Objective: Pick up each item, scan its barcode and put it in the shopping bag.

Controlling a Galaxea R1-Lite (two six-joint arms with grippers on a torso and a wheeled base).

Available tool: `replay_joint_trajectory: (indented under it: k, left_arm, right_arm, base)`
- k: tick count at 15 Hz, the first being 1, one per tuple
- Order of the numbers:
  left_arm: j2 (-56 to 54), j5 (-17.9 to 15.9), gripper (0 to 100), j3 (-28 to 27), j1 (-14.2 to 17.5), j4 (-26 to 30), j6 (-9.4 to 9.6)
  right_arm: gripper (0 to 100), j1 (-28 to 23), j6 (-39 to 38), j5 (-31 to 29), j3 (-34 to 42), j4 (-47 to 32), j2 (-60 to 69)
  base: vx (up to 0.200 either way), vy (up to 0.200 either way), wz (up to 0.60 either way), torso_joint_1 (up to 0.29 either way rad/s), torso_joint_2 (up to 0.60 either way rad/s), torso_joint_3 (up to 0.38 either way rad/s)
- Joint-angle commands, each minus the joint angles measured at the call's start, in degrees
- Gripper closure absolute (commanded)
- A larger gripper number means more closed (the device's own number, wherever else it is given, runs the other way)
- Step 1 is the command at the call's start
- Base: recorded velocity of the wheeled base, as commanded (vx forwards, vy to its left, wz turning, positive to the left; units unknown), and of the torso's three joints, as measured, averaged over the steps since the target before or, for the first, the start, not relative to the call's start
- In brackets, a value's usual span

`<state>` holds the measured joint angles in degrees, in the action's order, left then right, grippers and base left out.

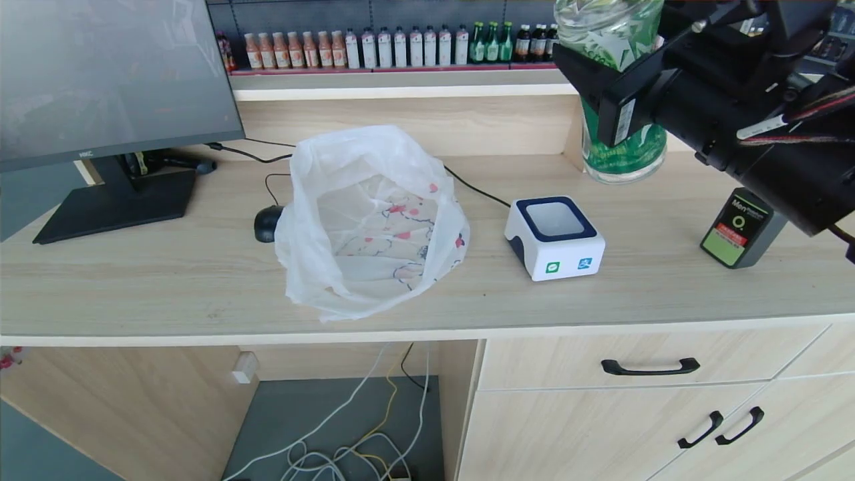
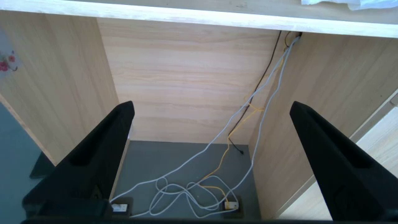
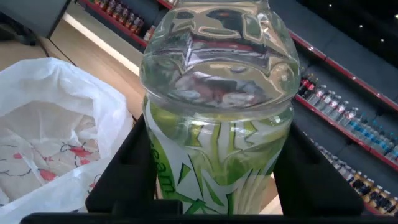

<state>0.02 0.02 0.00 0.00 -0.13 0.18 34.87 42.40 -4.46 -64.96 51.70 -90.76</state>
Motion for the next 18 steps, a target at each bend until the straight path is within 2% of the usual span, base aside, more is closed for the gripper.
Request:
replay_joint_trajectory:
  k: [1, 6, 7, 10, 12, 18]
  left_arm:
    - [-0.02, -0.02, 0, 0.00, 0.00, -0.04, -0.01]
    - [-0.02, -0.02, 0, 0.00, 0.00, -0.04, -0.01]
    - [-0.02, -0.02, 0, 0.00, 0.00, -0.04, -0.01]
    - [-0.02, -0.02, 0, 0.00, 0.00, -0.04, -0.01]
    - [-0.02, -0.02, 0, 0.00, 0.00, -0.04, -0.01]
    - [-0.02, -0.02, 0, 0.00, 0.00, -0.04, -0.01]
  right_arm:
    - [100, 0.12, 3.66, 4.46, 0.10, 0.07, -0.74]
    - [100, -2.43, 8.93, 14.83, 6.16, 0.51, -1.00]
    - [100, -5.69, 11.48, 20.46, 7.75, 0.68, -1.53]
    - [100, -11.84, 12.80, 27.84, 8.71, 4.64, -3.37]
    - [100, -12.80, 12.62, 31.80, 7.04, 8.50, -6.01]
    - [100, -13.60, 18.33, 40.94, 5.90, 8.77, -10.40]
  base:
    - [0.000, 0.000, 0.00, 0.000, 0.00, 0.000]
    - [0.000, 0.000, 0.00, 0.000, 0.00, 0.000]
    - [0.000, 0.000, 0.00, 0.000, 0.00, 0.000]
    - [0.000, 0.000, 0.00, 0.000, 0.00, 0.000]
    - [0.000, 0.000, 0.00, 0.000, 0.00, 0.000]
    - [0.000, 0.000, 0.00, 0.000, 0.00, 0.000]
